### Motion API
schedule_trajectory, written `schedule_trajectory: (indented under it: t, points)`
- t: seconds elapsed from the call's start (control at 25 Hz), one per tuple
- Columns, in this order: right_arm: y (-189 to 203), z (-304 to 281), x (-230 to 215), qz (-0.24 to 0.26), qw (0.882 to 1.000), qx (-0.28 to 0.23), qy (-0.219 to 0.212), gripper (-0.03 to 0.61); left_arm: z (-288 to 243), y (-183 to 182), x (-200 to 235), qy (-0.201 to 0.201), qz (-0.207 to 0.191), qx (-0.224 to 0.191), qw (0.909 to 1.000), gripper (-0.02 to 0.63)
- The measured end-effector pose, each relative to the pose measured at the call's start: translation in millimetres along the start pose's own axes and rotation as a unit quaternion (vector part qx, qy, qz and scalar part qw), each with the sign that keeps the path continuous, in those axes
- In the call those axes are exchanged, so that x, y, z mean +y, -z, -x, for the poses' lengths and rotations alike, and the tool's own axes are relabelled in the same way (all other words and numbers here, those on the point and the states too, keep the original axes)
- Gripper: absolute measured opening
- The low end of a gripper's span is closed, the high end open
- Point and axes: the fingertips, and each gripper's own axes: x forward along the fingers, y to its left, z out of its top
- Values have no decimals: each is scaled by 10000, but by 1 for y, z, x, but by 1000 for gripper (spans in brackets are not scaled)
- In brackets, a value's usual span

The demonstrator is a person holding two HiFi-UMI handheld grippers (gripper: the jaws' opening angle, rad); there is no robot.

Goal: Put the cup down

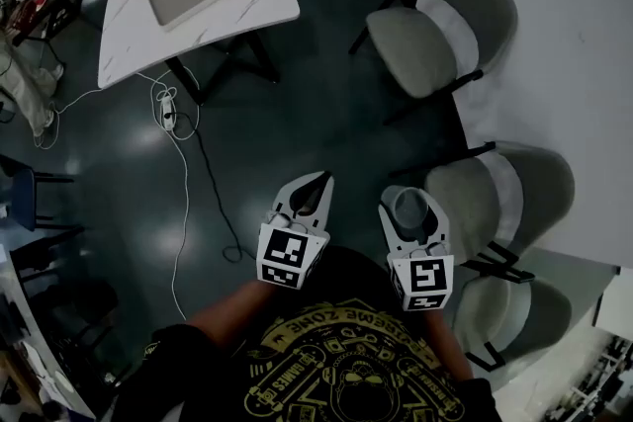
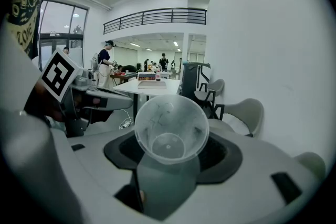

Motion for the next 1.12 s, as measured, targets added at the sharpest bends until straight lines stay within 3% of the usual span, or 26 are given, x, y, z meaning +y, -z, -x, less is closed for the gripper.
schedule_trajectory:
  t: [0.48, 0.84, 1.12]
  points:
    - [-45, -37, 40, 226, 9989, -243, -320, 272, 32, -17, 63, -529, 147, -272, 9981, 11]
    - [-57, -73, 68, 379, 9946, -260, -929, 272, 58, -10, 100, -1158, 448, -401, 9915, 11]
    - [-87, -121, 87, 644, 9858, -383, -1500, 272, 58, -21, 140, -1702, 617, -458, 9824, 11]
